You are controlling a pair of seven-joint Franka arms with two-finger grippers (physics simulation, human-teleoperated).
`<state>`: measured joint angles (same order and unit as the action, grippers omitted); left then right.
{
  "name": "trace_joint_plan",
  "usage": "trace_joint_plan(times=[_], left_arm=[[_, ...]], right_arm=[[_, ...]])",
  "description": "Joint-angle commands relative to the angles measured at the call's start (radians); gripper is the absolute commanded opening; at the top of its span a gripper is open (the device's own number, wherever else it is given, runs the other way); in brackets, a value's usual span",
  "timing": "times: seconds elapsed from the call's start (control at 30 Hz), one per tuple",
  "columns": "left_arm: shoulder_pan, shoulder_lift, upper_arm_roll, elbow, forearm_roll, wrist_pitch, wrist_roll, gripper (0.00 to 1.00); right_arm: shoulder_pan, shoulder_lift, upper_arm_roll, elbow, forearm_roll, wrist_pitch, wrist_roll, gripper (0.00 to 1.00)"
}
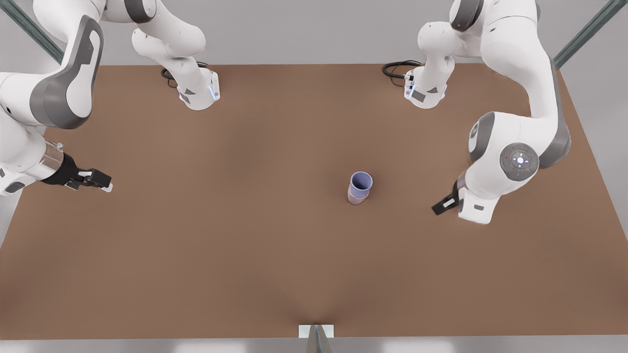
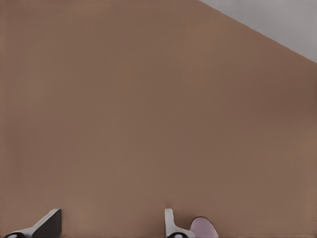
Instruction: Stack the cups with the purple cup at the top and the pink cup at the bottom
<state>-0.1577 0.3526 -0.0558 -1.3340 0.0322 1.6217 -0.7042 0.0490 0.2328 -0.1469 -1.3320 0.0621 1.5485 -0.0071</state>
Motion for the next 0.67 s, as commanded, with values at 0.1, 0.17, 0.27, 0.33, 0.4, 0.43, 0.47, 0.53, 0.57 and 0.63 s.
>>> trace_joint_plan(times=[0.1,0.17,0.27,0.33,0.4,0.43,0.47,0.53,0.57,0.63], left_arm=[[0.113,-0.084,-0.171,0.007,0.121,-0.063,0.618,1.0],[0.138,-0.11,-0.191,0.004,0.124,-0.062,0.68,1.0],[0.147,-0.122,-0.193,-0.001,0.123,-0.043,0.716,1.0],[0.147,-0.121,-0.193,-0.001,0.123,-0.043,0.715,1.0],[0.147,-0.121,-0.193,0.001,0.121,-0.043,0.715,1.0],[0.147,-0.121,-0.193,0.001,0.121,-0.043,0.715,1.0],[0.147,-0.121,-0.193,0.001,0.121,-0.043,0.715,1.0],[0.147,-0.121,-0.193,0.001,0.121,-0.043,0.715,1.0],[0.147,-0.121,-0.193,0.001,0.121,-0.043,0.715,1.0],[0.147,-0.121,-0.193,0.001,0.121,-0.043,0.715,1.0]], right_arm=[[0.0,-0.001,0.0,0.001,0.001,0.001,-0.001,1.0],[0.0,-0.001,0.0,0.001,0.001,0.001,-0.001,1.0],[0.0,0.0,0.0,0.001,0.001,0.001,-0.001,1.0],[0.0,0.0,0.0,0.001,0.001,0.001,0.001,1.0],[-0.001,0.0,0.0,0.001,0.001,0.001,-0.001,1.0],[-0.001,-0.001,0.0,0.001,-0.001,0.001,-0.001,1.0],[0.0,0.0,0.0,0.001,0.001,0.001,0.001,1.0],[0.0,0.0,0.0,0.001,0.001,0.001,0.001,1.0],[0.0,0.0,0.0,0.001,0.001,0.001,-0.001,1.0],[0.0,0.0,0.0,0.001,0.001,0.002,0.001,1.0]])
